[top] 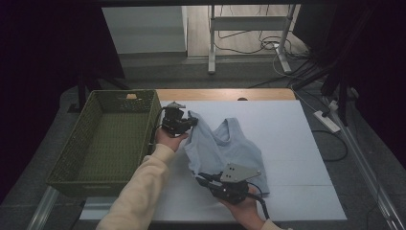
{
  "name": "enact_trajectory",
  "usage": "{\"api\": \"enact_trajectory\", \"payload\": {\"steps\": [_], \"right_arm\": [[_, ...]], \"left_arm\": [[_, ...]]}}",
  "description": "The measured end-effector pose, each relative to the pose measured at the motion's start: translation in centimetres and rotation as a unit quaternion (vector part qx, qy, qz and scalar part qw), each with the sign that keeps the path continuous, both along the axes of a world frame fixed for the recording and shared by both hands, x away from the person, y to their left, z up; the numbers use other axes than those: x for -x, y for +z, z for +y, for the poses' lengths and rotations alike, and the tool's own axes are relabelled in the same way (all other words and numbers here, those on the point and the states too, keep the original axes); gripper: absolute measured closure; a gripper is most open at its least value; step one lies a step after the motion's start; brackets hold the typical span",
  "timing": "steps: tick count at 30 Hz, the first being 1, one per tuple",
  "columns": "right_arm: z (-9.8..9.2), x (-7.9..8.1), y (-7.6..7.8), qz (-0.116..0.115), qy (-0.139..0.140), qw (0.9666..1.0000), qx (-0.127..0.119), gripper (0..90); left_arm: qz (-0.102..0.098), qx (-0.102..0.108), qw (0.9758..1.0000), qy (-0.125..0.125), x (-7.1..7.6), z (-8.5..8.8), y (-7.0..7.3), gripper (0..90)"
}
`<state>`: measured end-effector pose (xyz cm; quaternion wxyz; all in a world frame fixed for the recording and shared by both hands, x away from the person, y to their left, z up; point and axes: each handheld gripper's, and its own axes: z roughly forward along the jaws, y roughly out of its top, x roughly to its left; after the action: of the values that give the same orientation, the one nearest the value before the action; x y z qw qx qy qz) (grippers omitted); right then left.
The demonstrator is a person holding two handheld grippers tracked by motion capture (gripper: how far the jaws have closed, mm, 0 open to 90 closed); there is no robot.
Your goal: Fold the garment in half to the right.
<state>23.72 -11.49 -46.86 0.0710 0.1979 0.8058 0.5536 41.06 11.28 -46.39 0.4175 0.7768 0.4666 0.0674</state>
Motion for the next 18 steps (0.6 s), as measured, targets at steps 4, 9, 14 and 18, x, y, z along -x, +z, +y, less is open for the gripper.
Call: {"api": "enact_trajectory", "payload": {"steps": [4,9,14,18], "right_arm": [[-0.4,-0.1,-0.3,0.011,-0.005,0.9999,-0.003,80.7],[-1.2,-0.1,-0.5,0.017,-0.016,0.9997,-0.005,80.7],[-2.3,-0.1,-0.4,0.019,-0.028,0.9994,-0.008,80.7],[-3.3,-0.1,-0.4,0.021,-0.038,0.9990,-0.007,80.8]], "left_arm": [[-0.002,-0.007,1.0000,-0.003,-0.2,-0.6,-0.3,84.9],[-0.001,-0.007,1.0000,-0.005,-0.5,-1.4,-0.6,84.8],[-0.002,-0.008,0.9999,-0.009,-0.7,-2.2,-0.5,84.9],[-0.003,-0.010,0.9999,-0.014,-0.9,-2.9,-0.4,84.8]]}}
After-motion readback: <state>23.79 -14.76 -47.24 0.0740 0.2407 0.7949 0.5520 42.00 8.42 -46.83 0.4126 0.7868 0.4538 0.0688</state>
